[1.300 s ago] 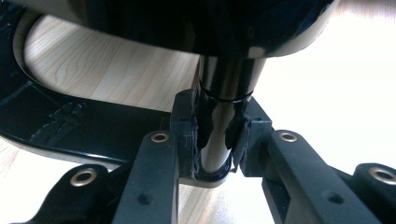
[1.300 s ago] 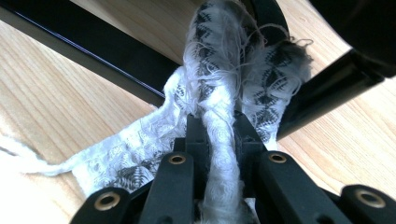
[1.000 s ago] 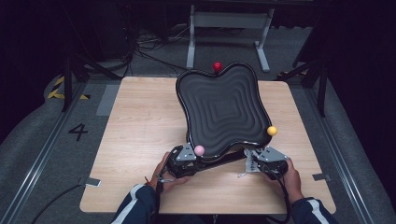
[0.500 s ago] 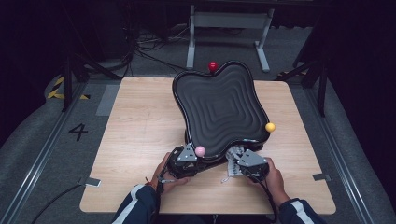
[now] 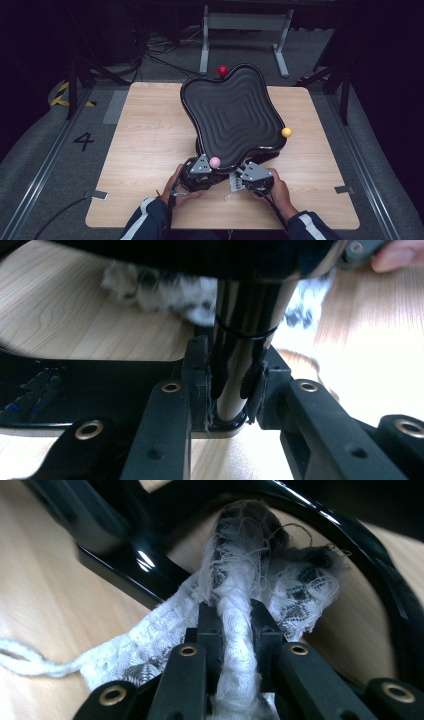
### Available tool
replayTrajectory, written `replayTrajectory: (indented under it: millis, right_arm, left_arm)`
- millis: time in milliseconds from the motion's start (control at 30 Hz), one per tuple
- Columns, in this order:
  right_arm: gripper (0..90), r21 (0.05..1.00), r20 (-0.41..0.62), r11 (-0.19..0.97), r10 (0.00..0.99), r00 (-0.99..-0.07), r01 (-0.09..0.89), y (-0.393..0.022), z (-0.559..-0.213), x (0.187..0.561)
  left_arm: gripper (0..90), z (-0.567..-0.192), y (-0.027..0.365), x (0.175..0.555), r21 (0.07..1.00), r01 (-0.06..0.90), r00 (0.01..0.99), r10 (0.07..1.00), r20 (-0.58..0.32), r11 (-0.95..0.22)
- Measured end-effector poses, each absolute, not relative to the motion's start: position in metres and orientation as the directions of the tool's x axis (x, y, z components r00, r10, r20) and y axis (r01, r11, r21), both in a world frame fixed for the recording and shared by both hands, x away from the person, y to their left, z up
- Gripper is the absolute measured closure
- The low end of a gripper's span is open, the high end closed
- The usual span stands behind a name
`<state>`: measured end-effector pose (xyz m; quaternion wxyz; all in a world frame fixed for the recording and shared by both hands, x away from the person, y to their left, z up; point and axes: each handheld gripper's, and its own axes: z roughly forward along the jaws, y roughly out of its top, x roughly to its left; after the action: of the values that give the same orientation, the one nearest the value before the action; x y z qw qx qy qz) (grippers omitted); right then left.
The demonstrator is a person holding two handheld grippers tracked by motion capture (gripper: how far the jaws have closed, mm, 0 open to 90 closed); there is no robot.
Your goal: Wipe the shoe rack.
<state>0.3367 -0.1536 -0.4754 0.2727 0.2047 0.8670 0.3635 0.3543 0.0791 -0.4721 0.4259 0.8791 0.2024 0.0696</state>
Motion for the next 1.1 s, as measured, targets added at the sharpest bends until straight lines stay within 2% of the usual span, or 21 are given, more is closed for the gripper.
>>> replayTrajectory:
  millis: [267, 500, 633, 833, 967, 1100]
  right_arm:
    - [79.2, 0.752, -0.347, 0.652, 0.520, -0.780, 0.100, -0.128, -0.479, 0.328]
    - [79.1, 0.756, -0.332, 0.646, 0.523, -0.785, 0.111, -0.131, -0.478, 0.331]
    - [79.0, 0.750, -0.330, 0.648, 0.541, -0.773, 0.134, -0.140, -0.477, 0.336]
    - [79.0, 0.733, -0.364, 0.658, 0.596, -0.716, 0.174, -0.162, -0.477, 0.346]
    - [79.0, 0.715, -0.388, 0.661, 0.647, -0.656, 0.229, -0.185, -0.476, 0.353]
    - [78.8, 0.716, -0.374, 0.636, 0.697, -0.611, 0.287, -0.209, -0.476, 0.361]
  left_arm:
    - [72.9, -0.472, 0.079, 0.354, 0.770, 0.292, 0.909, 0.415, -0.039, -0.567]
    - [72.9, -0.472, 0.079, 0.353, 0.769, 0.288, 0.909, 0.417, -0.031, -0.570]
    - [73.0, -0.472, 0.078, 0.351, 0.770, 0.274, 0.906, 0.423, -0.007, -0.576]
    - [73.0, -0.472, 0.078, 0.351, 0.772, 0.280, 0.905, 0.425, -0.015, -0.570]
    - [72.7, -0.475, 0.081, 0.353, 0.785, 0.313, 0.901, 0.429, -0.067, -0.534]
    - [72.4, -0.476, 0.081, 0.355, 0.791, 0.316, 0.902, 0.424, -0.079, -0.525]
